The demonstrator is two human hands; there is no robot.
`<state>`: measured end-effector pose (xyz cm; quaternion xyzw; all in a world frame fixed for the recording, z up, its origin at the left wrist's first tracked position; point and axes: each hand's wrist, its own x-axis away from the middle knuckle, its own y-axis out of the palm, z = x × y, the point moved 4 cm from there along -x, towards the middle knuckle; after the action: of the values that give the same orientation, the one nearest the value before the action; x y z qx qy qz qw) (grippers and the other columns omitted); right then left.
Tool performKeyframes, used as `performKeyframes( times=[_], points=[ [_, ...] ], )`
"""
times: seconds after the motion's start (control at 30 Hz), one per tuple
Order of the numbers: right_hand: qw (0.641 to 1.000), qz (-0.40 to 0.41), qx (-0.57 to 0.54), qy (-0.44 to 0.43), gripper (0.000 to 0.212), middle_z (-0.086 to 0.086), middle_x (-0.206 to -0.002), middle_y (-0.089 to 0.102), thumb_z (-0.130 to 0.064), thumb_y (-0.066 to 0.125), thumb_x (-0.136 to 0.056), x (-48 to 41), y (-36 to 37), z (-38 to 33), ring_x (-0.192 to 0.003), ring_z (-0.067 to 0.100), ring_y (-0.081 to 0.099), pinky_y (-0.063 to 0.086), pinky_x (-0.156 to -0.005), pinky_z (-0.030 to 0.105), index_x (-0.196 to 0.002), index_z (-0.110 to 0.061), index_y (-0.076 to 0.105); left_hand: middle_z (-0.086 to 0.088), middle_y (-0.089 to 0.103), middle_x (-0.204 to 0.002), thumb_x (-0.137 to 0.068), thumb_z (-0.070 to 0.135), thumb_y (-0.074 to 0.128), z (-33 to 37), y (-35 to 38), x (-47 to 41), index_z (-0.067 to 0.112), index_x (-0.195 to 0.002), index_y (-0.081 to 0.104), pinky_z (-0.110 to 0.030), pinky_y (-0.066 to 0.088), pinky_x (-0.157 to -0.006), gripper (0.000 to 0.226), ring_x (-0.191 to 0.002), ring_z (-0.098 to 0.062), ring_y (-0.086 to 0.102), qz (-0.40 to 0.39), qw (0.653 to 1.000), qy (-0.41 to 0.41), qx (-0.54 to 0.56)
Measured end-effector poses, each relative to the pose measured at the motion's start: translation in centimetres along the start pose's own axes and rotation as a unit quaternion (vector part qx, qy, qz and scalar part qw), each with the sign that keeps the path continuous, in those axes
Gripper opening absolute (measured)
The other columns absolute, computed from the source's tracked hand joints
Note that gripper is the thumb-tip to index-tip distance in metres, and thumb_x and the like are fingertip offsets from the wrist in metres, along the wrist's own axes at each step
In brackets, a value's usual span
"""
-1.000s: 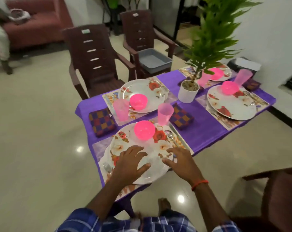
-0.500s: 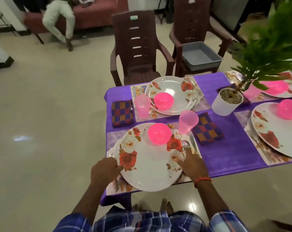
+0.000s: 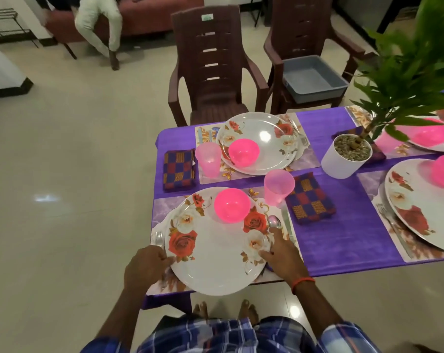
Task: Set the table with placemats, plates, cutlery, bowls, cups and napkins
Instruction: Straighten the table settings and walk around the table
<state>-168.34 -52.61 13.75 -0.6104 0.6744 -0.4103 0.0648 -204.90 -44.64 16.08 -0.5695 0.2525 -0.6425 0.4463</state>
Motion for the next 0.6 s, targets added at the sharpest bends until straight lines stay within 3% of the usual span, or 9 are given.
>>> performKeyframes(
  times=[0.1, 0.17, 0.27, 0.4, 0.5, 0.6],
  points=[
    [0.997, 0.062, 0.048, -0.005, 0.035, 0.003, -0.101, 0.07, -0.04, 0.058, -0.098, -0.2, -1.8, 1.0, -0.091, 0.024, 0.066, 0.058, -0.076, 0.042, -0.129, -0.033, 0.046, 0.011, 0.066, -0.066, -0.091, 0.051, 0.066, -1.4, -0.5, 0.5, 0.028, -0.066, 0.065, -0.028, 0.046, -0.061, 0.034, -0.064, -0.011, 0.063, 0.079, 0.994, -0.025, 0.065],
    [0.988, 0.129, 0.085, 0.006, 0.022, 0.005, -0.104, 0.069, -0.034, 0.052, -0.101, -0.4, -3.6, 2.1, -0.091, 0.024, 0.064, 0.054, -0.076, 0.038, -0.122, -0.026, 0.054, 0.013, 0.067, -0.073, -0.093, 0.044, 0.065, -2.5, -0.9, 1.2, 0.032, -0.07, 0.062, -0.031, 0.048, -0.065, 0.027, -0.069, -0.014, 0.063, 0.154, 0.981, -0.044, 0.111],
    [0.98, 0.166, 0.1, 0.043, 0.026, 0.006, -0.109, 0.068, -0.025, 0.052, -0.101, -0.7, -5.2, 4.9, -0.098, 0.025, 0.063, 0.053, -0.08, 0.039, -0.126, -0.021, 0.058, 0.012, 0.069, -0.084, -0.096, 0.031, 0.065, -4.1, -0.6, 1.5, 0.032, -0.083, 0.065, -0.035, 0.05, -0.073, 0.013, -0.078, -0.017, 0.063, 0.199, 0.966, -0.053, 0.154],
    [0.983, 0.157, 0.08, 0.053, 0.027, 0.007, -0.104, 0.065, -0.024, 0.061, -0.098, -1.0, -5.5, 7.3, -0.095, 0.022, 0.06, 0.052, -0.08, 0.038, -0.124, -0.02, 0.061, -0.002, 0.074, -0.094, -0.096, 0.026, 0.067, -4.9, 1.2, 0.8, 0.02, -0.1, 0.073, -0.034, 0.047, -0.075, 0.009, -0.081, -0.02, 0.063, 0.179, 0.965, -0.073, 0.178],
    [0.984, 0.161, 0.057, 0.048, 0.027, 0.006, -0.104, 0.065, -0.027, 0.067, -0.095, -1.1, -5.4, 7.3, -0.097, 0.022, 0.06, 0.052, -0.082, 0.039, -0.121, -0.021, 0.065, -0.007, 0.076, -0.093, -0.095, 0.021, 0.068, -4.7, 1.6, 0.4, 0.015, -0.101, 0.076, -0.035, 0.045, -0.077, 0.011, -0.08, -0.022, 0.061, 0.178, 0.963, -0.08, 0.185],
    [0.985, 0.161, 0.039, 0.042, 0.026, 0.005, -0.1, 0.068, -0.024, 0.069, -0.093, -1.5, -5.5, 7.5, -0.095, 0.022, 0.062, 0.052, -0.08, 0.035, -0.118, -0.02, 0.067, -0.001, 0.073, -0.081, -0.094, 0.019, 0.071, -4.6, 1.4, 0.4, 0.016, -0.092, 0.078, -0.035, 0.047, -0.074, 0.009, -0.073, -0.02, 0.063, 0.179, 0.962, -0.077, 0.191]
  ],
)
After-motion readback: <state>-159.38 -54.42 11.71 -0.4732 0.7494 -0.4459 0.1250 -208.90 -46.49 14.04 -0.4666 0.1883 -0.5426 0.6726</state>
